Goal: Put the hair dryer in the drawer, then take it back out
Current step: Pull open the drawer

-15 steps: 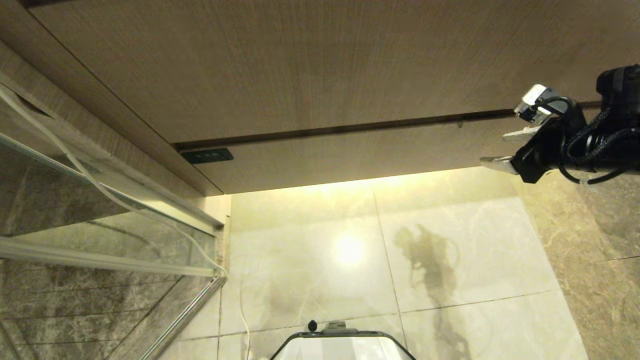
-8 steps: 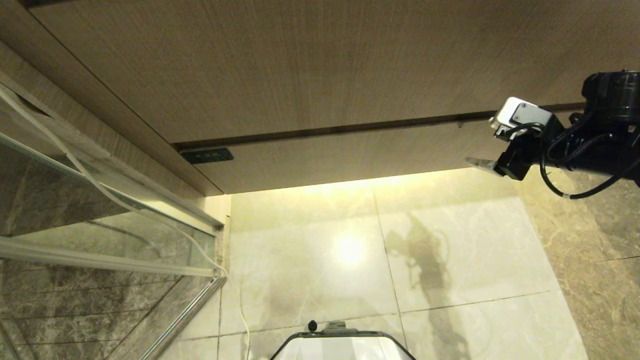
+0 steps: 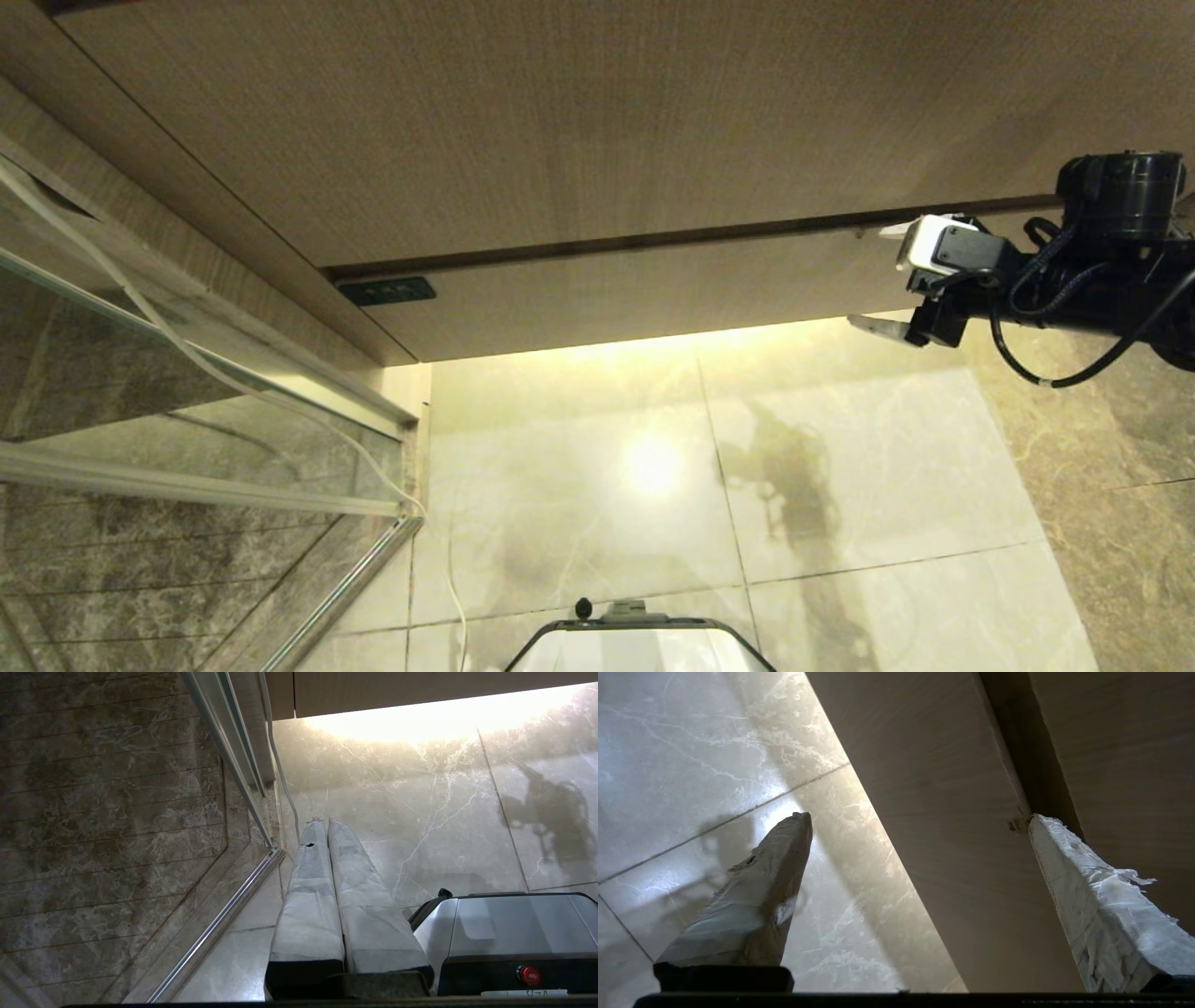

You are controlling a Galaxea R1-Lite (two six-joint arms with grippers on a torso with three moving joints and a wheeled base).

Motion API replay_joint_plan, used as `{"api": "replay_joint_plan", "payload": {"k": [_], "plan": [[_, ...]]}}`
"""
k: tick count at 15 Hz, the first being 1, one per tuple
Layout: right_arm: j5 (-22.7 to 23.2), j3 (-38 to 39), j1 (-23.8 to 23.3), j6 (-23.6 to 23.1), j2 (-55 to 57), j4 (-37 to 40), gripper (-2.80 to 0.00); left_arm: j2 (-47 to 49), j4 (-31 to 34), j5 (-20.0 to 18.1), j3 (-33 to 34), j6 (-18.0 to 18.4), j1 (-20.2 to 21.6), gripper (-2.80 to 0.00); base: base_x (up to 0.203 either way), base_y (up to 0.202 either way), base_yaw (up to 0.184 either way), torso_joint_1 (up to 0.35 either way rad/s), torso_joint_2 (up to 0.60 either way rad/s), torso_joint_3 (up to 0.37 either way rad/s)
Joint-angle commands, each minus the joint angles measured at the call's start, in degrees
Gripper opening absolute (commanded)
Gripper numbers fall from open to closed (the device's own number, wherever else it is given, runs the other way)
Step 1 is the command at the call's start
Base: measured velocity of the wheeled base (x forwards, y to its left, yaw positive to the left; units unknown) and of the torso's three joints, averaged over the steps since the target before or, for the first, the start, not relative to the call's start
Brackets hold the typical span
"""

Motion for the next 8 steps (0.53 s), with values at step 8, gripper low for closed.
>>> {"api": "replay_joint_plan", "payload": {"k": [8], "plan": [[8.9, -5.4, -3.7, -8.0, 6.7, -0.3, 0.0, 0.0, 0.0, 0.0, 0.1, 0.0, 0.0, -2.8, 0.0, 0.0, 0.0, 0.0, 0.0, 0.0]]}}
